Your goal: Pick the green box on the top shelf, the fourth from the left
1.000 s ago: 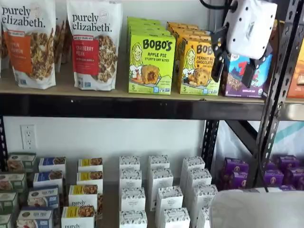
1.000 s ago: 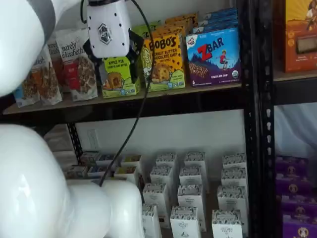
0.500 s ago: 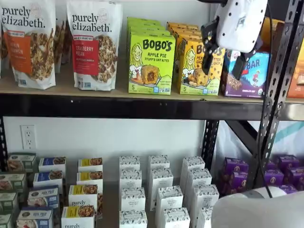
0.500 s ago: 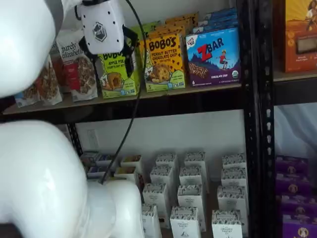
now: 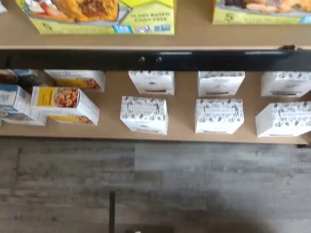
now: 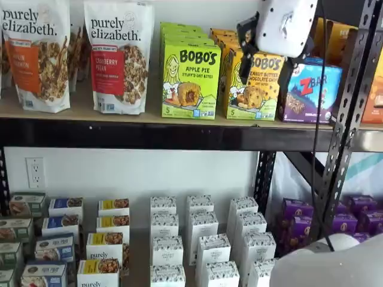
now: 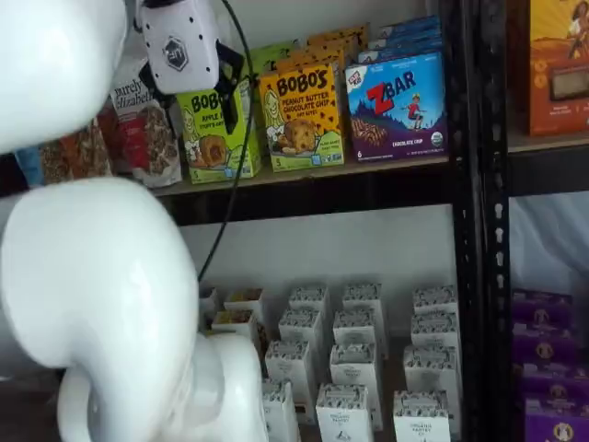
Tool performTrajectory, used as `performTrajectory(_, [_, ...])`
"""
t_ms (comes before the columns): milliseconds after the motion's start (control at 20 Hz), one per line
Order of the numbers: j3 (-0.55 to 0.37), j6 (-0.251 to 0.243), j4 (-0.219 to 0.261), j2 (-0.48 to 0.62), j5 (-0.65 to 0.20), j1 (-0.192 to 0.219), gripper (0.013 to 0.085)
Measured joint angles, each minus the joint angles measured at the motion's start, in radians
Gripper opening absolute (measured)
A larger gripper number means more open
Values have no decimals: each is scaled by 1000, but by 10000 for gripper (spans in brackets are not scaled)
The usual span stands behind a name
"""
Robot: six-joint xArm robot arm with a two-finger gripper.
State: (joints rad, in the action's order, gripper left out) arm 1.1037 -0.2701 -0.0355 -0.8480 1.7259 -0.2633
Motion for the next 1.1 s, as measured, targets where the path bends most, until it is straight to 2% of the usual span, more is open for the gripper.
performTrajectory(250, [36,-62,31,51,-46,-70,850])
performTrajectory(400, [60,-84,40,87,-63,-94,850])
performTrajectory(600, [90,-119,78,137,-69,-133,850])
performTrajectory(900, [92,-118,62,161,-114,-129,850])
performTrajectory(1100, [84,-122,83,164,-160,-136,850])
